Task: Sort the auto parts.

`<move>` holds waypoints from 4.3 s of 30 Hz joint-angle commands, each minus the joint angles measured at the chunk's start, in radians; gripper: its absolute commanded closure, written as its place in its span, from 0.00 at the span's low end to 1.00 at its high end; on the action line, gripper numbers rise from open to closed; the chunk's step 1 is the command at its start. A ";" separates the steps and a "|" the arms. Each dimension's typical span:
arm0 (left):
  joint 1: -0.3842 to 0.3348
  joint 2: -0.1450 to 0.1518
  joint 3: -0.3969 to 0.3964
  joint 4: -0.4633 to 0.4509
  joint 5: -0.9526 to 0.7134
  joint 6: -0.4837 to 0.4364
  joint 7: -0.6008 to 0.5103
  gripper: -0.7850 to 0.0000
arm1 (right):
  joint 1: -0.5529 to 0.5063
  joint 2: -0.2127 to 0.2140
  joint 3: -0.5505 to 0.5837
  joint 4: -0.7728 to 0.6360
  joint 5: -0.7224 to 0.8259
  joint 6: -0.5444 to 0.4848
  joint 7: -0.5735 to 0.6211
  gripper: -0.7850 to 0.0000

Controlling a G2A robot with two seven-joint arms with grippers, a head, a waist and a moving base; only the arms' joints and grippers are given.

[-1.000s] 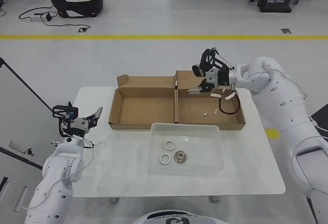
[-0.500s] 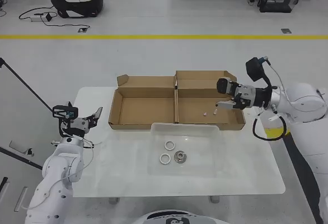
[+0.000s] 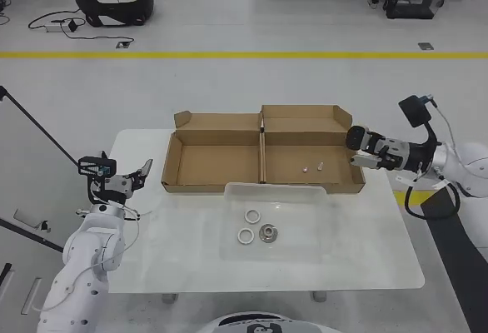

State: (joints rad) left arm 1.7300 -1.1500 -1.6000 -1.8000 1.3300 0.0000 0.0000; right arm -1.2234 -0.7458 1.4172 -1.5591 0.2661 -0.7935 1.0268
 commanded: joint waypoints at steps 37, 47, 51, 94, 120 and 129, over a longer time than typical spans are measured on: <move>-0.367 0.031 0.173 -0.270 0.203 -0.614 -0.665 0.00 | 0.000 0.000 0.000 0.000 -0.001 0.000 0.000 0.00; -0.558 0.016 0.363 -0.201 0.131 -0.727 -0.846 0.00 | 0.000 0.000 0.000 0.000 -0.001 0.000 0.000 0.00; -0.636 0.004 0.452 -0.177 0.072 -0.720 -0.993 0.00 | 0.000 0.000 0.000 0.000 -0.001 0.000 0.000 0.00; -1.149 -0.075 1.208 0.156 -0.592 -0.371 -1.378 0.00 | 0.000 0.000 0.000 0.000 -0.001 0.000 0.000 0.00; -1.088 -0.141 1.287 0.247 -0.561 -0.380 -1.303 0.00 | 0.000 0.000 0.000 0.000 -0.001 0.000 0.000 0.00; -1.077 -0.146 1.280 0.270 -0.528 -0.400 -1.283 0.00 | 0.000 0.000 0.000 0.000 -0.001 0.000 0.000 0.00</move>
State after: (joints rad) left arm 0.6518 -1.2962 -0.3186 -1.5315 0.8007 -0.3989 -1.2831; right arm -1.2232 -0.7462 1.4174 -1.5595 0.2654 -0.7932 1.0271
